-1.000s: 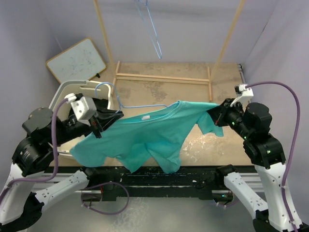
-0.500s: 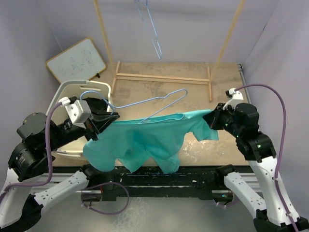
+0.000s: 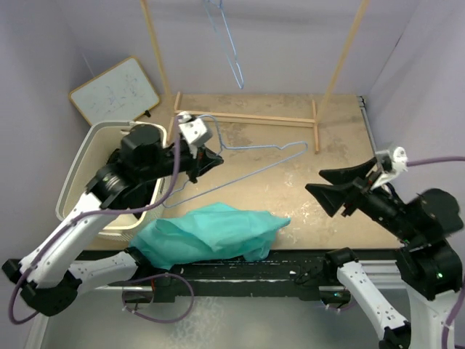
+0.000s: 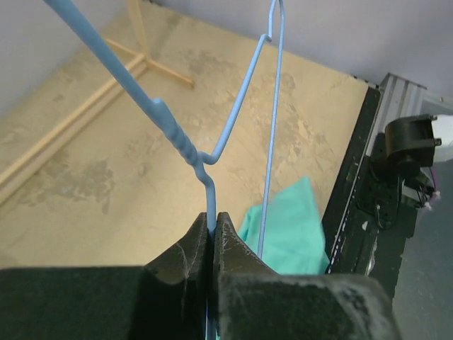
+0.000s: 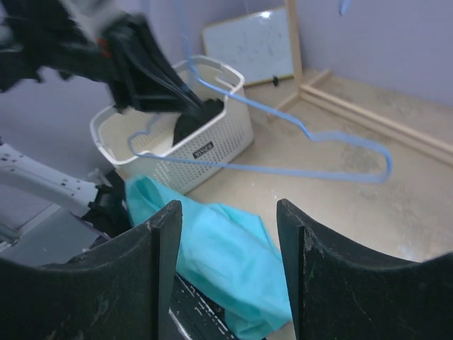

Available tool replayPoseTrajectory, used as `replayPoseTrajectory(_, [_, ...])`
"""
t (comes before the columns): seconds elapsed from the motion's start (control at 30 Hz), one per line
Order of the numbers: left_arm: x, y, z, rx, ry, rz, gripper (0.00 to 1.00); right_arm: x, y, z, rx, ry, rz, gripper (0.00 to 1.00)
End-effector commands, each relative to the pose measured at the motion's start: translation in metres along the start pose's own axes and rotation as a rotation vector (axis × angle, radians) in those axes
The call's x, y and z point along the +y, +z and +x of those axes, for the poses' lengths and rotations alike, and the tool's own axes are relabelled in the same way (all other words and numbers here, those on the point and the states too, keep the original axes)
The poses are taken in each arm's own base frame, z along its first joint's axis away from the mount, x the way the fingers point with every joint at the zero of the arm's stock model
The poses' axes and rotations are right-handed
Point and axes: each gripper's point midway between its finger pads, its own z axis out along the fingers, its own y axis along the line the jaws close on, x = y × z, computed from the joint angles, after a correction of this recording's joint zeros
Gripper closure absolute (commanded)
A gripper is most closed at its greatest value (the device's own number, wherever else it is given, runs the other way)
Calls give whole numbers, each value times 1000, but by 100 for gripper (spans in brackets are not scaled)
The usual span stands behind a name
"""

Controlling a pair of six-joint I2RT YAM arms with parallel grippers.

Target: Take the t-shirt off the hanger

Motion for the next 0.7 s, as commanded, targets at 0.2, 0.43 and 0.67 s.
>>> replayPoseTrajectory(0.2, [-65, -2, -19, -60, 72, 423, 100, 36, -12, -24, -4, -102, -154, 41])
replayPoseTrajectory(0.43, [-90, -16, -25, -80, 47, 573, 100, 39, 7, 1, 110, -77, -285, 40])
replayPoseTrajectory(0.67, [-92, -8, -25, -76, 18, 613, 100, 44, 11, 17, 152, -45, -367, 37])
